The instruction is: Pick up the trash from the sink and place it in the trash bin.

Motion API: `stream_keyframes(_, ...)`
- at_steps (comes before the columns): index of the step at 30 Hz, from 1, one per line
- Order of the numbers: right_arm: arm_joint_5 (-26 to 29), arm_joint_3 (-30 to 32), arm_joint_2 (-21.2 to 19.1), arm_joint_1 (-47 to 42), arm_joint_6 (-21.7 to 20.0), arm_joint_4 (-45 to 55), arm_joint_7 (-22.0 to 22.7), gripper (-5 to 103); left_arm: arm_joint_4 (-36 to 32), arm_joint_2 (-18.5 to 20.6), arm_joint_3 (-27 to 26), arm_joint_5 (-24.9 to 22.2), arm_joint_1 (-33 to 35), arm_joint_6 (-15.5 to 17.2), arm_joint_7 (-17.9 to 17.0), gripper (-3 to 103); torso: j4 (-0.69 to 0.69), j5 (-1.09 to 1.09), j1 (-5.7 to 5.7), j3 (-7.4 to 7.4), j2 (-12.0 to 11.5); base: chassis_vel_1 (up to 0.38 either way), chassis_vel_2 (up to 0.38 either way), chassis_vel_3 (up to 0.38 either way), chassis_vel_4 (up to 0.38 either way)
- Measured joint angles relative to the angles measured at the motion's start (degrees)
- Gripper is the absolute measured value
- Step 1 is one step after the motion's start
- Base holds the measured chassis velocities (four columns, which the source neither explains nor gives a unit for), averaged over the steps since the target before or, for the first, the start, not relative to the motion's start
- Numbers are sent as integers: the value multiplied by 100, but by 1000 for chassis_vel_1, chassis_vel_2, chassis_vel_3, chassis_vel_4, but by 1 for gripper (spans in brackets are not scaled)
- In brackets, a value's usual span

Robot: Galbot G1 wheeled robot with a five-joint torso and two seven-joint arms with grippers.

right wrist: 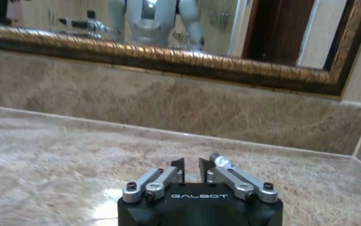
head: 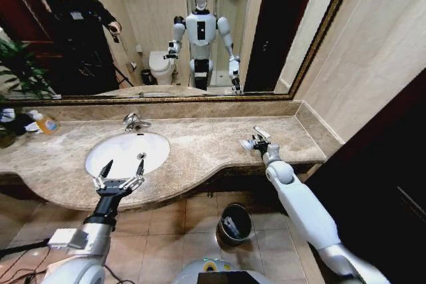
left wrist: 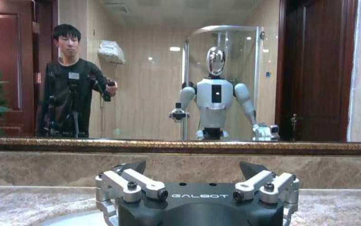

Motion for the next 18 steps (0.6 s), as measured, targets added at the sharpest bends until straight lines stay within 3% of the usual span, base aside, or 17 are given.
stream_keyframes(7,104,96,-61,-404,-98,489,277,1,0,0,0,0,0,0,0,100,0,1,0,0,0,0,0,0,0)
stream_keyframes(18,118,625,-66,-1012,38,865,360,0,0,0,0,0,0,0,0,100,-1,1,0,0,0,0,0,0,0)
